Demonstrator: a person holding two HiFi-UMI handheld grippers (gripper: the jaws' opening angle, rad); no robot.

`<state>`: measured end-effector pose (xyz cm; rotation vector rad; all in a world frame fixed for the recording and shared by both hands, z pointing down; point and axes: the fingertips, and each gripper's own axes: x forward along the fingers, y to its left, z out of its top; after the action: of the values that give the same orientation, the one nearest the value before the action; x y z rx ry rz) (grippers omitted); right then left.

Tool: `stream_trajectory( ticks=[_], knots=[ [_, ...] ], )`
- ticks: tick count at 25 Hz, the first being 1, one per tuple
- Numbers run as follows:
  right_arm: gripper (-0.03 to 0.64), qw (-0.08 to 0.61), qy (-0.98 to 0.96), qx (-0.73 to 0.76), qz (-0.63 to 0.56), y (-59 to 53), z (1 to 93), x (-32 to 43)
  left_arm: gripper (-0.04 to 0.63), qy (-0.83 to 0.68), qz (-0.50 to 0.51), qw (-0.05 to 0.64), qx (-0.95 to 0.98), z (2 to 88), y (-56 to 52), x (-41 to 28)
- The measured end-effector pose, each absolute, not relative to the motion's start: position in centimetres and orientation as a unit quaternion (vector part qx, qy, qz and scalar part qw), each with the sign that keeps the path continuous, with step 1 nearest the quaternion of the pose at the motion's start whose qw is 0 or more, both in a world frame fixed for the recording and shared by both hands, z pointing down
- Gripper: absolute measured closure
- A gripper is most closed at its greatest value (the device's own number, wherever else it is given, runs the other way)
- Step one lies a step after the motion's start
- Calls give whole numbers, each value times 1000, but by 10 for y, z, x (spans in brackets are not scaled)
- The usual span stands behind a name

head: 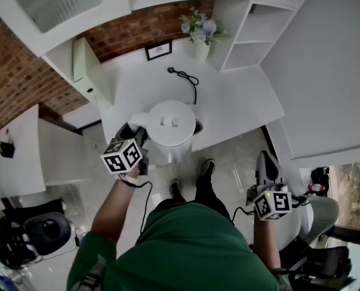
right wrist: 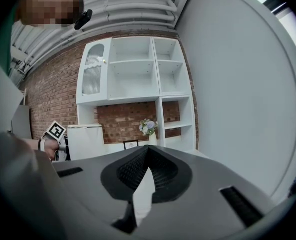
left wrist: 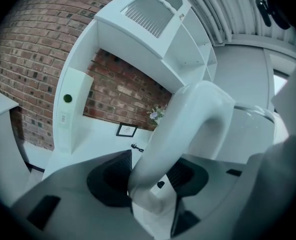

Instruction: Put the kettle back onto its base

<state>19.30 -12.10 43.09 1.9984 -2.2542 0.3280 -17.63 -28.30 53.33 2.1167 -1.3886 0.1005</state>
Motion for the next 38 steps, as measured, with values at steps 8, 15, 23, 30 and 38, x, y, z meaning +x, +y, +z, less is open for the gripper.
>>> stream_trajectory(
  ticks=[8,15,23,30,38],
  knots=[
    [603,54,-759,640,103,-171,427,220,385,-560,31,284,778,532,-316,-170],
    [604,62,-773,622,107,-227,427,243,385,-589,29,285,756,547,-348,-159],
    [603,83,-779,611,111,-272,434,272,385,-598,31,286,748,569,-379,-132],
    [603,99,-789,596,113,-308,442,281,385,-597,29,297,745,586,-391,-108],
    [603,114,-803,572,125,-320,457,268,383,-599,31,286,747,593,-395,-99]
  ],
)
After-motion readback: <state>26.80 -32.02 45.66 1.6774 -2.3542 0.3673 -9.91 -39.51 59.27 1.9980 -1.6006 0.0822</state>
